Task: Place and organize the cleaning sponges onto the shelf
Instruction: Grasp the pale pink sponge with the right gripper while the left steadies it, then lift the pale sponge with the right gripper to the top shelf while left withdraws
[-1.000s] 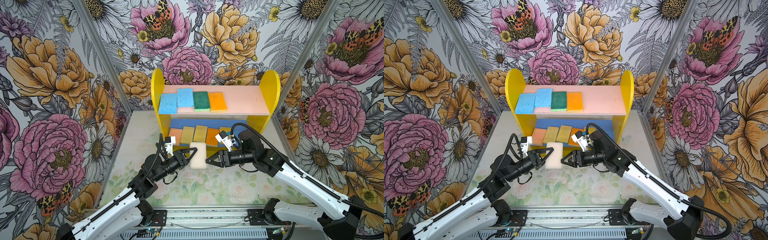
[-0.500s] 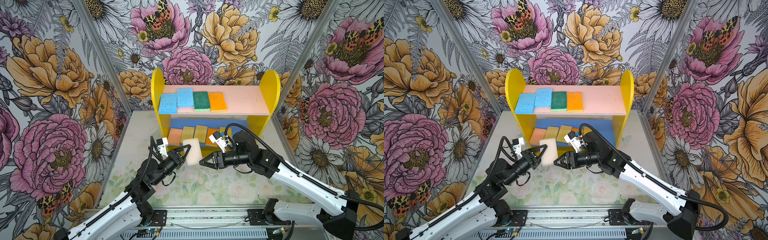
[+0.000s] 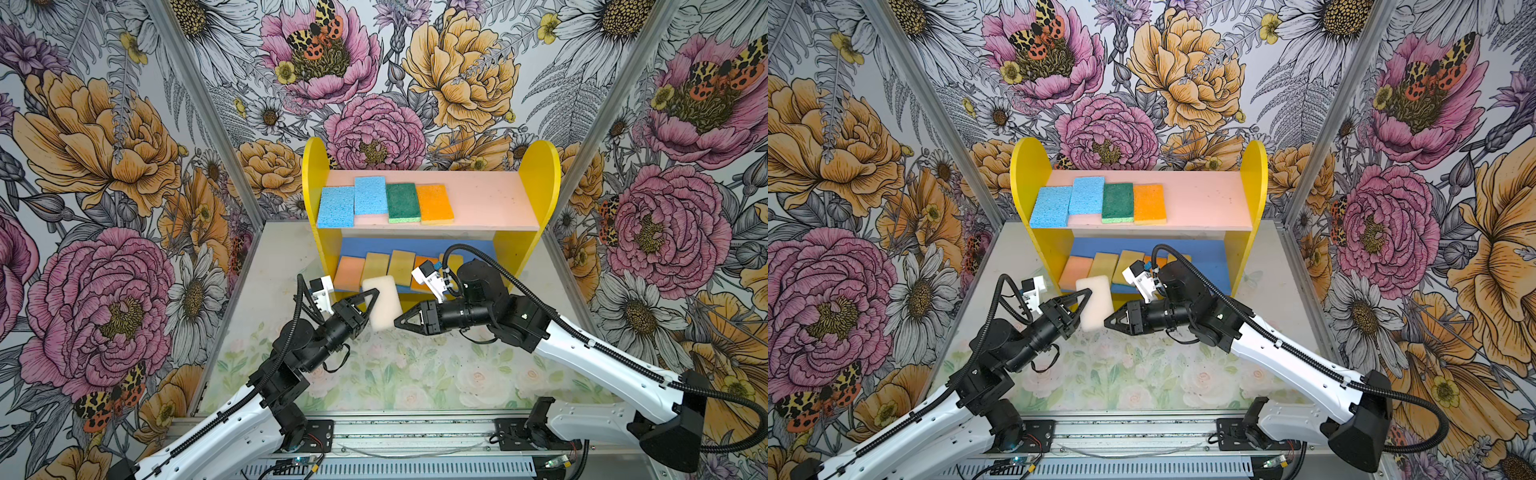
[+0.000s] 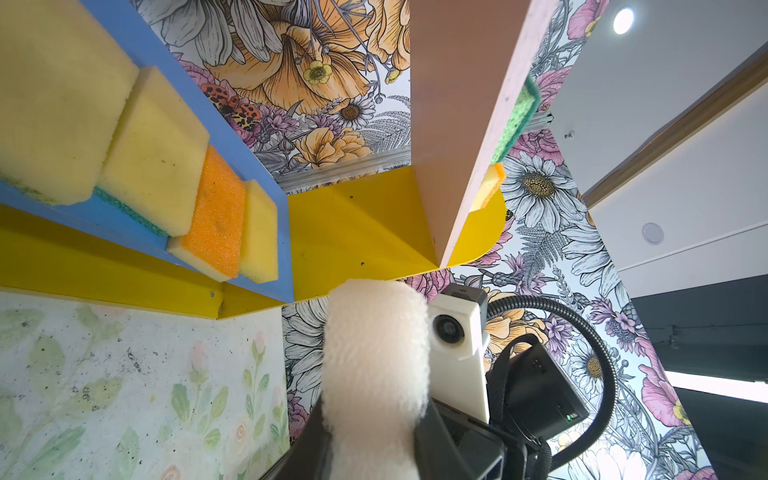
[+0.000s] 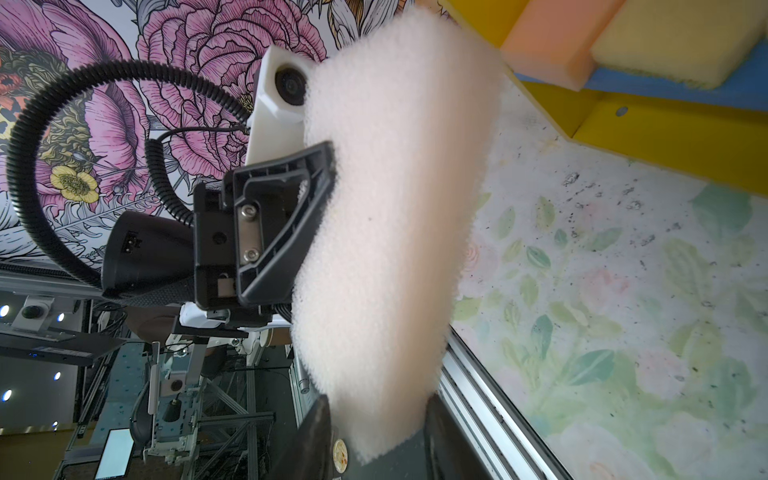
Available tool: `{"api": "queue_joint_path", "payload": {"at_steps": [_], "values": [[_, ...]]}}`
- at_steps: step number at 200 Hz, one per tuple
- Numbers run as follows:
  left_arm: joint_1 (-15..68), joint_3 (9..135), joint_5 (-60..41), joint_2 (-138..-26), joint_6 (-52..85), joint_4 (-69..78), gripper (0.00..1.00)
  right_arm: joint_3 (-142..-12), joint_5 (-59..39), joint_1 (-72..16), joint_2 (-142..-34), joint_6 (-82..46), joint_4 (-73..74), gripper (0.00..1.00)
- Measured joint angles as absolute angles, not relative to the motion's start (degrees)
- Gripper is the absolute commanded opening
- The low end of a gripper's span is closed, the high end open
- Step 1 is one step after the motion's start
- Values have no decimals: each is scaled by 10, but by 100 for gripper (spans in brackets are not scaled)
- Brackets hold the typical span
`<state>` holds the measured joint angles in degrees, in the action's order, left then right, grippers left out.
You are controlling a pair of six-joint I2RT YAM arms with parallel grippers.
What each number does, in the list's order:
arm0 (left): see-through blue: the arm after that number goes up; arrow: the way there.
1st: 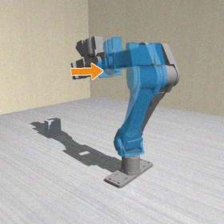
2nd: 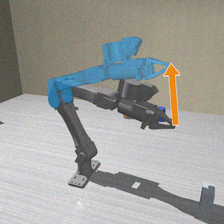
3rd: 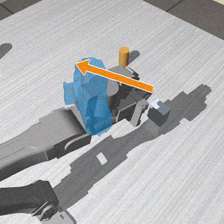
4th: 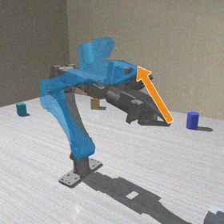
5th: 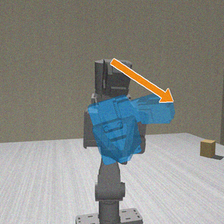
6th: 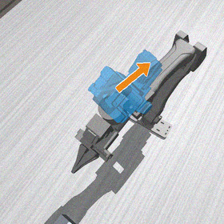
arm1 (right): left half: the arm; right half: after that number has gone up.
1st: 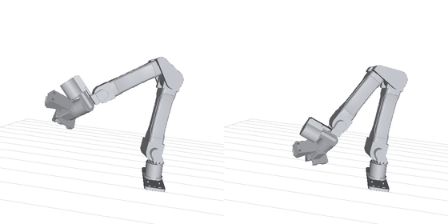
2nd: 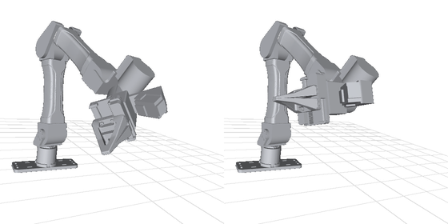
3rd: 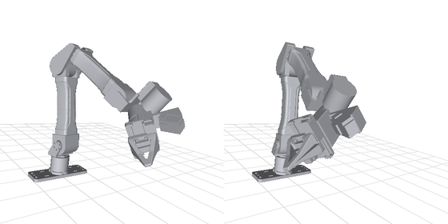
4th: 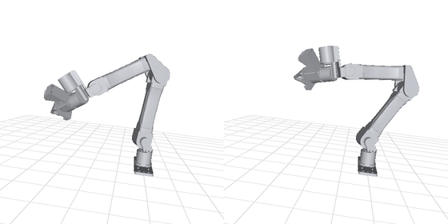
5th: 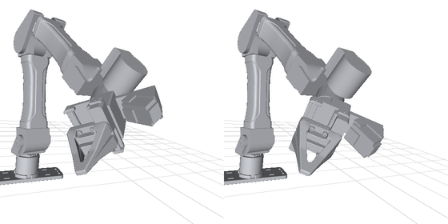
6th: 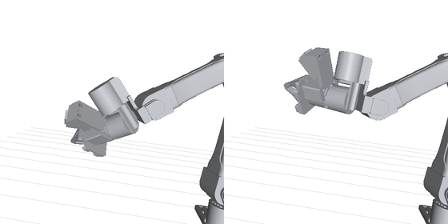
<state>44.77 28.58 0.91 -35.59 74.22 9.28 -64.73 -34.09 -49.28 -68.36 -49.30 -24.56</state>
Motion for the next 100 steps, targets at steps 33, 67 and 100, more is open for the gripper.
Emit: {"api": "queue_joint_path", "payload": {"at_steps": [33,67,100], "values": [[448,286,9,-356,742,93,20,-649,-335,-493,-684,-491,-246,25],[448,286,9,-356,741,92,24,-653,-327,-495,-684,-489,-246,0],[443,294,4,-345,726,70,53,-655,-326,-495,-679,-477,-247,0]]}}
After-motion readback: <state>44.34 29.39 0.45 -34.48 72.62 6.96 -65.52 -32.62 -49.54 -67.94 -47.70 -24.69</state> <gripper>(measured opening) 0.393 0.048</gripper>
